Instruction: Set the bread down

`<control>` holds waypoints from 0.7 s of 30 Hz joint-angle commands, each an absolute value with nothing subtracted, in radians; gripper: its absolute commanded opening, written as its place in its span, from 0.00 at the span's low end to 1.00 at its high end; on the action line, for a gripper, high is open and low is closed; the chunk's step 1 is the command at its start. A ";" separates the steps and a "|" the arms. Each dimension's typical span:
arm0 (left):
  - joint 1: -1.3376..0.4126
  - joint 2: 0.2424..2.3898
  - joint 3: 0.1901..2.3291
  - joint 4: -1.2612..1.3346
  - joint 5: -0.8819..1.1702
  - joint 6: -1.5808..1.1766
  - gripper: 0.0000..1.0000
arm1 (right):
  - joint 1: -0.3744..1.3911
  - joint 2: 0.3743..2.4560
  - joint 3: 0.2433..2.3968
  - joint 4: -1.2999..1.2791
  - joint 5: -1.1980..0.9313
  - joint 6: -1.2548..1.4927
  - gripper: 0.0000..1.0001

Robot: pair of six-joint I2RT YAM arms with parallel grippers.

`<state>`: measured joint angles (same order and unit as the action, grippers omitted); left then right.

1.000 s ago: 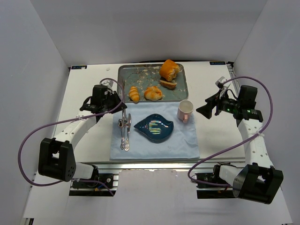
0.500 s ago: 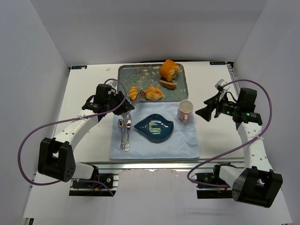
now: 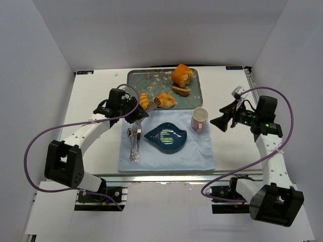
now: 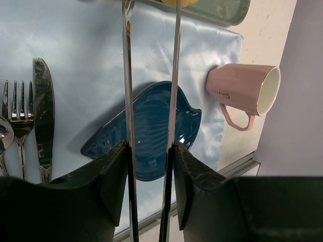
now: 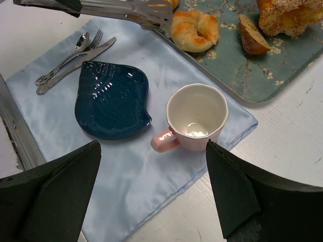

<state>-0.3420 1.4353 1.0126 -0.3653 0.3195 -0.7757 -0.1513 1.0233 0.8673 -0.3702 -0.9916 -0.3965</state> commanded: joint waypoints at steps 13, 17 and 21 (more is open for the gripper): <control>-0.347 1.468 1.054 -0.304 0.333 -0.830 0.50 | -0.156 1.003 0.839 -0.353 -1.020 -0.408 0.88; -0.347 1.488 1.058 -0.278 0.347 -0.834 0.50 | -0.156 1.000 0.833 -0.359 -1.019 -0.422 0.88; -0.347 1.508 1.062 -0.259 0.362 -0.841 0.50 | -0.155 0.994 0.833 -0.370 -1.019 -0.436 0.88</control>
<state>-0.3428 1.5112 1.0225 -0.3061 0.3359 -0.8307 -0.1513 1.0195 0.8356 -0.3679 -0.9977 -0.4103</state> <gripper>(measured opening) 0.504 0.885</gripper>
